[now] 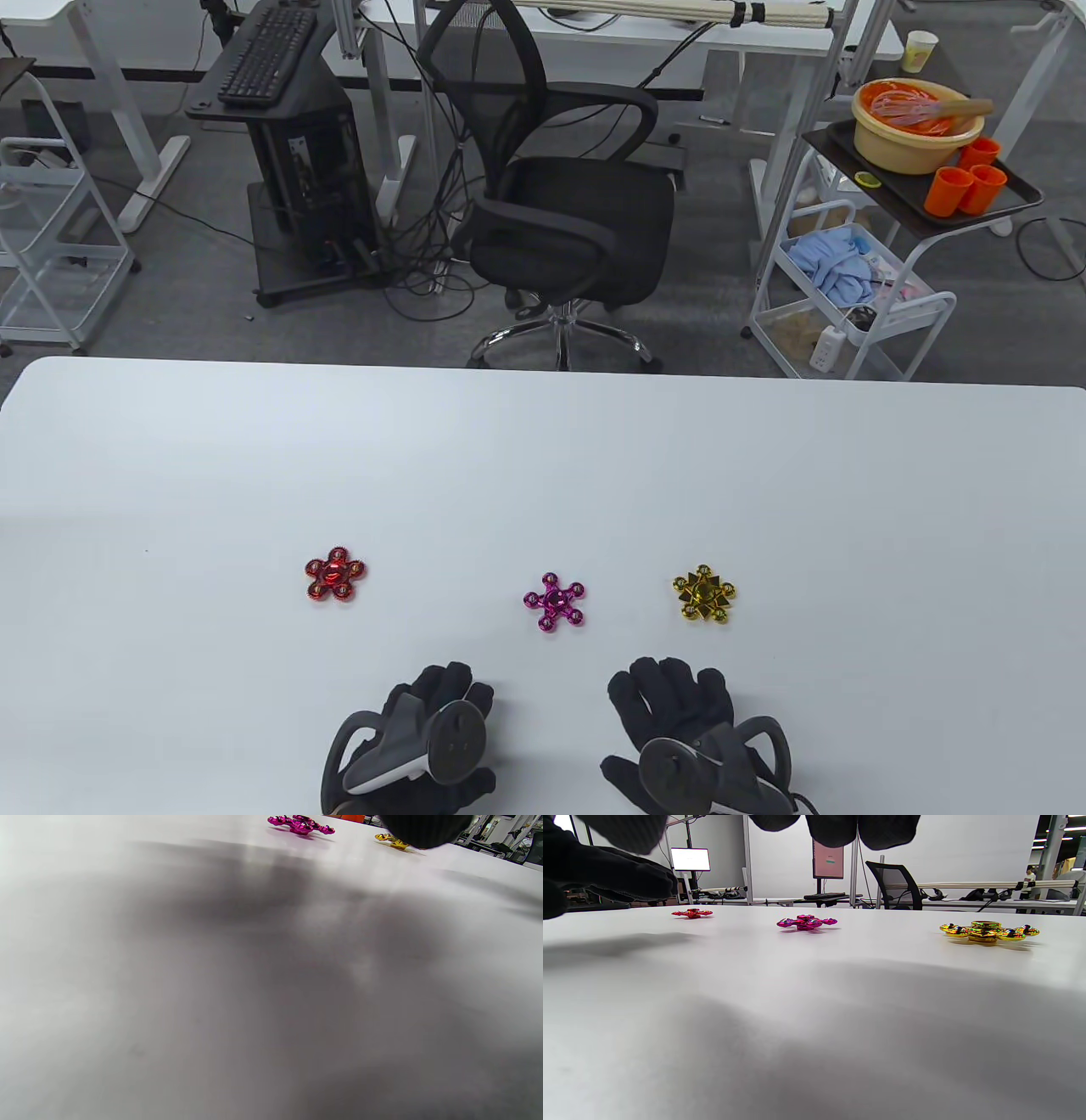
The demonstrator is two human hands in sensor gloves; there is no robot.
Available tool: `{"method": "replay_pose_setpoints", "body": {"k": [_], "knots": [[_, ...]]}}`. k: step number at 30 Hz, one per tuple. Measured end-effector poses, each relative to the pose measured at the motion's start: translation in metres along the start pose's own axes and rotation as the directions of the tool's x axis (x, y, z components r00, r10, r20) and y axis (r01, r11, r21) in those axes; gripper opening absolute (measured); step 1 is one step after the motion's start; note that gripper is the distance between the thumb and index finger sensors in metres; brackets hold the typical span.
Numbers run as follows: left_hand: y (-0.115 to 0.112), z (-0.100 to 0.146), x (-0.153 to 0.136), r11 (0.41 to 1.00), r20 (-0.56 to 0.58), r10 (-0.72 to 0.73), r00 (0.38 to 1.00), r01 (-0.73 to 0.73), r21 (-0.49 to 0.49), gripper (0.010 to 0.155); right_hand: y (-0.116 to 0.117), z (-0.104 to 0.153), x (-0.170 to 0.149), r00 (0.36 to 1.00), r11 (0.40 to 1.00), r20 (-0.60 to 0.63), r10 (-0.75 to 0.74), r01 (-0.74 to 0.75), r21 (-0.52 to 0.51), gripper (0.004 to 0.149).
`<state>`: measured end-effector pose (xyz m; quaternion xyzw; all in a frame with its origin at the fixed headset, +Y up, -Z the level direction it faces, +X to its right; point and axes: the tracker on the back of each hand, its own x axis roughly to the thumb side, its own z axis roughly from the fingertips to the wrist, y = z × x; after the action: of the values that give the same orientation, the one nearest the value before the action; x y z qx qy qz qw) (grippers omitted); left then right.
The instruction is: Flick fidget spinner to spin
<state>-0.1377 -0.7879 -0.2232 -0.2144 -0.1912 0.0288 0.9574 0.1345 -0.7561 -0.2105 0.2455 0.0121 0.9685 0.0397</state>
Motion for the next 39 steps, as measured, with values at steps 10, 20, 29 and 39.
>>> {"method": "replay_pose_setpoints", "body": {"k": [10,20,29,39], "knots": [[0.021,0.002,-0.027,0.994,-0.108,-0.027,0.994,0.038,0.103,0.079,-0.001,0.0,0.001,1.0,1.0,0.004,-0.005,0.005,-0.002,0.077],[0.076,-0.04,-0.15,0.973,-0.481,0.159,0.862,-0.054,0.225,0.087,-0.001,0.001,-0.002,1.0,0.999,0.005,-0.015,0.014,0.03,0.076],[0.069,-0.079,-0.189,0.988,-0.561,0.138,0.816,-0.076,0.132,0.095,0.0,0.0,-0.004,1.0,0.998,0.003,-0.016,0.016,0.057,0.076],[0.064,-0.087,-0.203,0.98,-0.577,0.2,0.792,-0.167,0.111,0.09,0.001,-0.001,-0.005,0.999,0.997,0.009,-0.032,0.032,0.071,0.076]]}}
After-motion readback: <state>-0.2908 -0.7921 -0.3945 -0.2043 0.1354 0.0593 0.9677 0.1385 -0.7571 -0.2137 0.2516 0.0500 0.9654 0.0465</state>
